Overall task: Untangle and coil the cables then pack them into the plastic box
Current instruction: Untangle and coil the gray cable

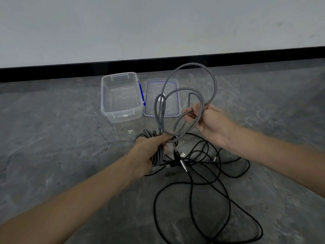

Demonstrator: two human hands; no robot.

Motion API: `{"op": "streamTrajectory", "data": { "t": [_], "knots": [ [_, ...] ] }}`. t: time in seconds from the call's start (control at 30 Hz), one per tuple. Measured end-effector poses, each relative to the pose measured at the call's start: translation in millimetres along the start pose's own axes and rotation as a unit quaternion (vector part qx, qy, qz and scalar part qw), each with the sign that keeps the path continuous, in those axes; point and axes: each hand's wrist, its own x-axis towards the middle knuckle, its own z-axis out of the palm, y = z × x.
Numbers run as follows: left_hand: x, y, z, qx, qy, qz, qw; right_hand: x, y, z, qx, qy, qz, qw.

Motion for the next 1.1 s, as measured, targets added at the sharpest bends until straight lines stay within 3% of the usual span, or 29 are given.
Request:
{"op": "streamTrajectory", "data": {
  "t": [0.47, 0.77, 0.93, 1.1],
  "knots": [
    [-3.1, -1.3, -0.7, 0.014, -0.058, 0.01, 0.998, -1.4, 5.3, -2.0, 0.012, 0.004, -0.006, 1.0],
    [1.9, -3.2, -2.7, 0.008, 0.024, 0.026, 0.999, 1.6, -8.9, 2.9, 0.039, 0.028, 0.022, 0.999],
    [-3.7, -1.2, -4.3, 0.032, -0.027, 0.01, 0.999, -5.4, -6.0, 4.8, 0.075, 0.015, 0.048, 0.996],
    [-10.3, -4.0, 2.5, 0.01, -0.113, 0.044, 0.993, -5.8, -7.1, 11.2, 0.103, -0.019, 0.061, 0.993]
  ]
}}
